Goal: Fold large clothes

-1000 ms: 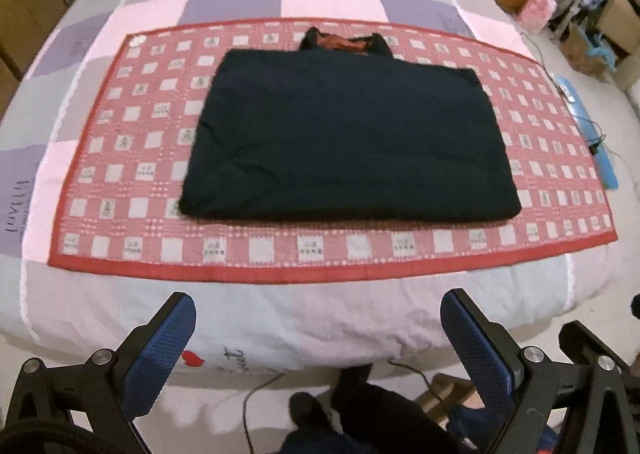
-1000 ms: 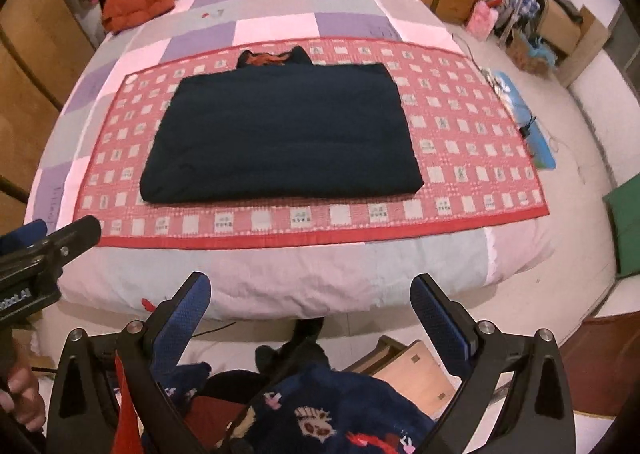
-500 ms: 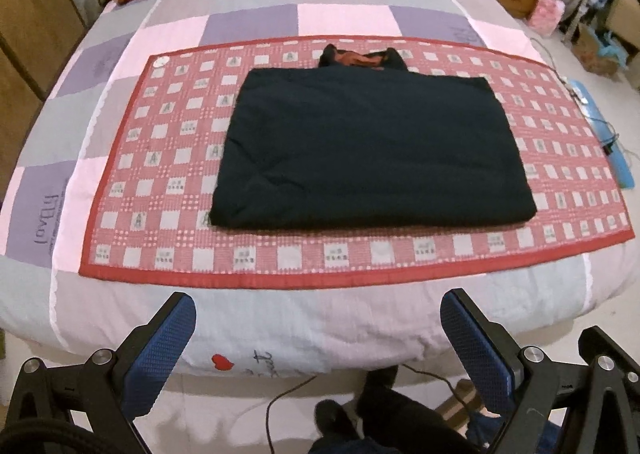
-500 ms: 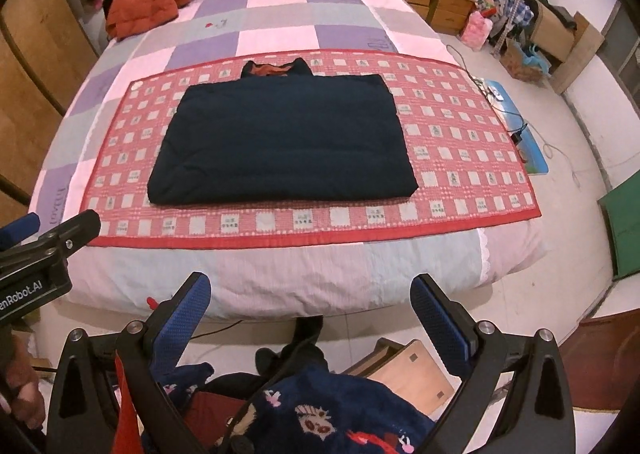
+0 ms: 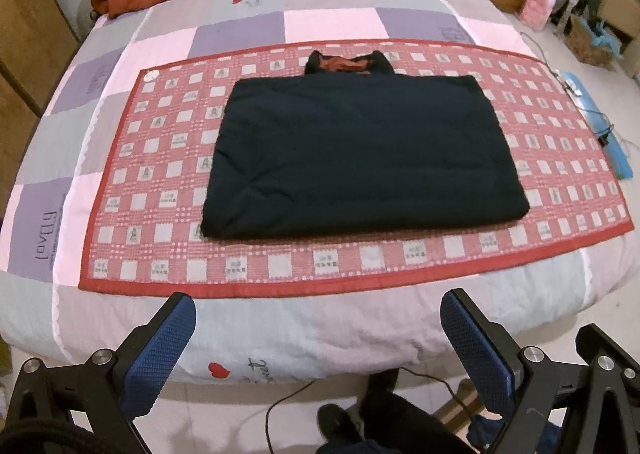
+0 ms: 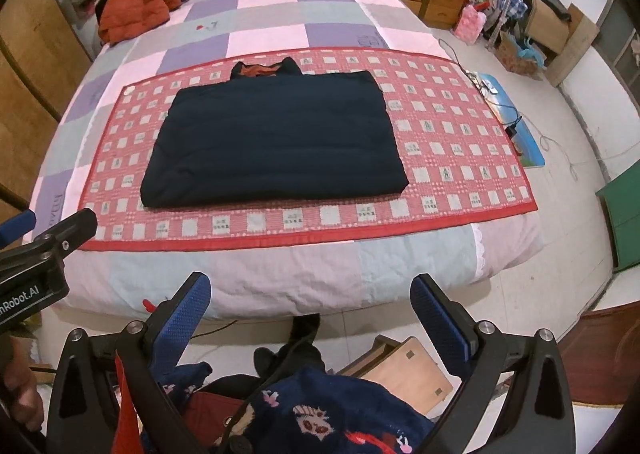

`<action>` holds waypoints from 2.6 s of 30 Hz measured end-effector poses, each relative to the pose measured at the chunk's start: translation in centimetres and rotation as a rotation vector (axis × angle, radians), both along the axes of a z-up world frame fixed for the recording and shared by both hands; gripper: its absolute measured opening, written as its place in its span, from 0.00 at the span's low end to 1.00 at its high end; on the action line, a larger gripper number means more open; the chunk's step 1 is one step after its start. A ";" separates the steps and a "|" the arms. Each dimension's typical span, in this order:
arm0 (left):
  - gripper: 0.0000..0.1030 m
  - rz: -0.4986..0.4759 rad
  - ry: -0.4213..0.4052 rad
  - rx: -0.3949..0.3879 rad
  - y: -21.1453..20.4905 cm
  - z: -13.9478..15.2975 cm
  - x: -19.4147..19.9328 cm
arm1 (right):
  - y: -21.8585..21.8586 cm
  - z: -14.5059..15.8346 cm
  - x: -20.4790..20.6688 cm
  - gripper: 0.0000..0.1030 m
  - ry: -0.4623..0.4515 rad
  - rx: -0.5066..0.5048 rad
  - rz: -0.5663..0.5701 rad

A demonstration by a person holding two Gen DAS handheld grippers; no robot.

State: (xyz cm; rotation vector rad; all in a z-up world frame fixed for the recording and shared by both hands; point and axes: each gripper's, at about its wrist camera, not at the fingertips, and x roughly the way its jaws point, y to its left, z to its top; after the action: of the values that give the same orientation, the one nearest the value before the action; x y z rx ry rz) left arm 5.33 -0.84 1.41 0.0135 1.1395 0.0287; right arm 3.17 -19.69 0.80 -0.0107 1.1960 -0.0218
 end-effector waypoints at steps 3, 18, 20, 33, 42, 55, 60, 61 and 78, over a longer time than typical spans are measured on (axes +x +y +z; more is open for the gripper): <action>0.98 -0.005 0.011 0.007 -0.6 -0.1 0.2 | -0.6 -0.3 0.2 0.99 0.011 0.004 -0.004; 0.98 -0.016 0.035 0.011 -1.5 -1.2 1.0 | -1.1 -1.1 0.9 0.99 0.018 0.002 -0.008; 0.98 -0.021 0.036 0.010 -1.7 -1.6 1.2 | -1.6 -1.3 0.9 0.99 0.020 0.003 -0.007; 0.98 -0.021 0.037 0.011 -2.0 -1.8 1.3 | -2.0 -1.8 1.2 0.99 0.021 -0.002 -0.004; 0.98 -0.020 0.036 0.012 -2.2 -1.7 1.4 | -2.0 -1.9 1.2 0.99 0.019 -0.002 -0.003; 0.98 -0.025 0.030 0.012 -2.5 -1.8 1.5 | -1.9 -1.8 1.0 0.99 0.019 -0.003 -0.002; 0.98 -0.021 0.031 0.012 -2.6 -1.8 1.4 | -2.1 -1.9 1.1 0.99 0.016 -0.004 0.000; 0.98 -0.021 0.033 0.010 -2.6 -1.8 1.4 | -2.1 -1.9 1.1 0.99 0.017 -0.003 0.000; 0.98 -0.022 0.030 0.013 -2.3 -1.7 1.3 | -1.9 -1.8 0.9 0.99 0.017 -0.005 -0.001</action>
State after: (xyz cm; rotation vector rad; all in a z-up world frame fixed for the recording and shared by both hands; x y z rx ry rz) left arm 6.61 -3.15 -0.31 0.0377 1.1690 0.0166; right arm 4.10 -21.60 -0.99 -0.0141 1.2128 -0.0257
